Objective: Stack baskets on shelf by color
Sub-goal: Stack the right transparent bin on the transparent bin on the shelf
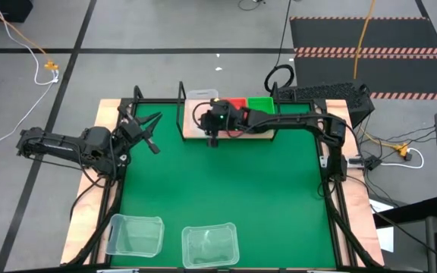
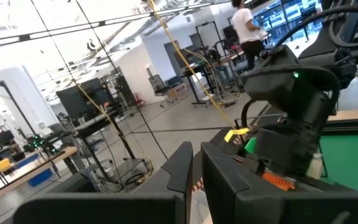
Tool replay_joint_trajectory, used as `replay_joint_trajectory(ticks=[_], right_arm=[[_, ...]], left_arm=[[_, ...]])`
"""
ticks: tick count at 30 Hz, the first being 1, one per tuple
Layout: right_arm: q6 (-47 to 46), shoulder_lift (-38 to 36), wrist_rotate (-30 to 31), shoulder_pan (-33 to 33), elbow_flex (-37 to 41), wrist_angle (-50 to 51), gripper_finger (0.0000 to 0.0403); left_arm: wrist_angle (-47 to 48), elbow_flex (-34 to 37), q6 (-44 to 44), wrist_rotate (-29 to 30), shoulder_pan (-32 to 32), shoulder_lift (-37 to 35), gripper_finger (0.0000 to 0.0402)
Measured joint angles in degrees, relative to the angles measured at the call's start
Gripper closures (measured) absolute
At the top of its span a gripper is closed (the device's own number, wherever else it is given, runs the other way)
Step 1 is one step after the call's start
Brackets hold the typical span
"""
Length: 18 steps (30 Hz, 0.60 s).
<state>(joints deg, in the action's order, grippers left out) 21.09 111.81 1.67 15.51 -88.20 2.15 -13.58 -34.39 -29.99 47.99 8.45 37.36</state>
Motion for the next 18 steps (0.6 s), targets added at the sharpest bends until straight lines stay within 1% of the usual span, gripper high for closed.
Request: replay_joint_trajectory(ticks=[2,5,7,10,12,13,15,18], right_arm=[[0.9,-0.4,0.0,0.1,0.0,-0.6,0.0275],[0.8,-2.8,-0.9,-1.0,0.1,2.8,0.0275],[1.4,-5.8,-4.7,-2.6,0.1,9.6,0.0275],[2.7,-10.0,-13.5,-5.7,-0.1,22.9,0.0275],[3.6,-11.4,-19.3,-8.7,-0.1,30.5,0.0275],[4.4,-11.9,-21.0,-10.4,0.0,33.4,0.0275],[6.3,-12.0,-22.6,-15.0,0.0,38.0,0.0275],[12.5,-11.3,-22.7,-22.5,1.6,39.6,0.0275]], left_arm=[[0.0,0.0,-0.1,0.0,0.0,0.0,0.0364],[0.1,0.0,-0.1,0.1,0.0,0.0,0.0364],[0.5,0.0,-0.7,0.2,0.0,0.0,0.0364],[1.3,0.0,-1.7,1.6,0.0,0.0,0.0364],[1.4,0.0,-2.1,2.0,0.0,0.0,0.0364],[1.4,0.0,-2.1,2.0,0.0,0.0,0.0364],[0.9,0.0,-2.1,2.0,0.0,0.0,0.0364],[-0.4,0.0,-1.7,1.6,0.1,0.0,0.0364]])
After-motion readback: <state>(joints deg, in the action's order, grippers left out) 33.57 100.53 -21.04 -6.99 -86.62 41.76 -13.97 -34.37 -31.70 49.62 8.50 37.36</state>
